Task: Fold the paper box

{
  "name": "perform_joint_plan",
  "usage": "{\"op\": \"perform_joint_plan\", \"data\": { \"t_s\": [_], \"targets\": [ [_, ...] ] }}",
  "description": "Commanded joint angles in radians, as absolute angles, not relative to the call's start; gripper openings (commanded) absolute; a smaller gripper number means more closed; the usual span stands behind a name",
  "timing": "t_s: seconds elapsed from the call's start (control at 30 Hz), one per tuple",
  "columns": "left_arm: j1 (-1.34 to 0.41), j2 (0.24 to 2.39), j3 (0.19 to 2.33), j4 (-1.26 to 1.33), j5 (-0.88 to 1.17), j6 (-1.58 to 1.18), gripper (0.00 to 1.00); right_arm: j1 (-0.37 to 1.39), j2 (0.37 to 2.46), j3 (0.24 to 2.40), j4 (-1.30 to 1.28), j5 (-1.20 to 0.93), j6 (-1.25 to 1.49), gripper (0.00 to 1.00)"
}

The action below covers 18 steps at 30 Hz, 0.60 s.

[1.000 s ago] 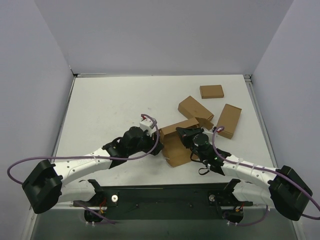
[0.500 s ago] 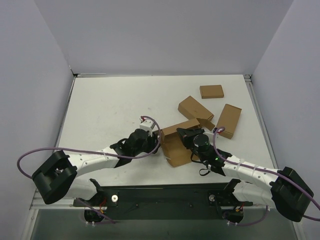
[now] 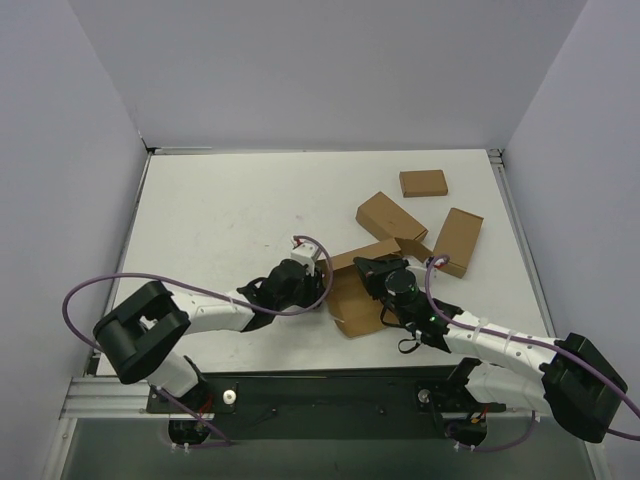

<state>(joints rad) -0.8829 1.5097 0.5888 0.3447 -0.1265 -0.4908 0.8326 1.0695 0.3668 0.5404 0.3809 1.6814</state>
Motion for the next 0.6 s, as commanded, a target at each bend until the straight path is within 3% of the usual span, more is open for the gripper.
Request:
{"op": "perform_joint_plan", "data": {
  "t_s": [0.0, 0.57],
  "targets": [
    [-0.885, 1.531, 0.632, 0.463, -0.089, -0.488, 0.41, 0.842, 1.049, 0.353, 0.555, 0.422, 1.709, 0.0],
    [-0.917, 1.623, 0.635, 0.733, 0.075, -0.428, 0.41, 0.862, 0.931, 0.342, 0.41, 0.515, 1.701, 0.0]
  ]
}}
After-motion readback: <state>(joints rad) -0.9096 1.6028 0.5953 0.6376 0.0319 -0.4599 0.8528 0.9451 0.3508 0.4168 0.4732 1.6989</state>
